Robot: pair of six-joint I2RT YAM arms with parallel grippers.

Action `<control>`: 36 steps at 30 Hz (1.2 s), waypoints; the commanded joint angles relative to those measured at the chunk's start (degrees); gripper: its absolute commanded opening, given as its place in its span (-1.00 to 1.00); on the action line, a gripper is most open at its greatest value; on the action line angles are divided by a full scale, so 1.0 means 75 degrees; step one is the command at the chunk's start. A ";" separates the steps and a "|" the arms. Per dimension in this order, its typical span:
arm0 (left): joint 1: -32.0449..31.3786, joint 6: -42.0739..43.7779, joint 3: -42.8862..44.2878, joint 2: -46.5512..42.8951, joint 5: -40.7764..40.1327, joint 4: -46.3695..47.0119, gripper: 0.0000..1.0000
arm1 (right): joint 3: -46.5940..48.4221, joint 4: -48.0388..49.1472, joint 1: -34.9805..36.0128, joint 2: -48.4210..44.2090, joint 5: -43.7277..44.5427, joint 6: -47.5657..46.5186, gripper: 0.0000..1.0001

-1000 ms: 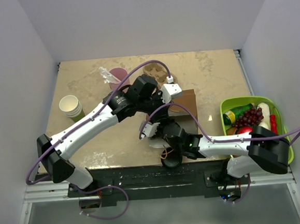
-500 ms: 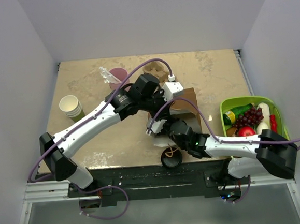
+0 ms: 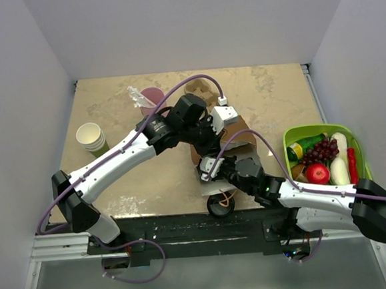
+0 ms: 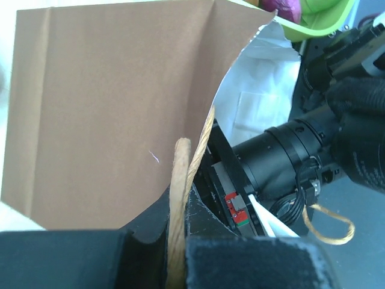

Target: Pack the takeout coffee

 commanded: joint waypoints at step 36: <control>-0.0314 0.0281 -0.0265 -0.0286 0.0918 -0.0008 -1.00 | -0.0869 0.3375 -0.0071 0.0648 -0.0664 0.1087 -1.00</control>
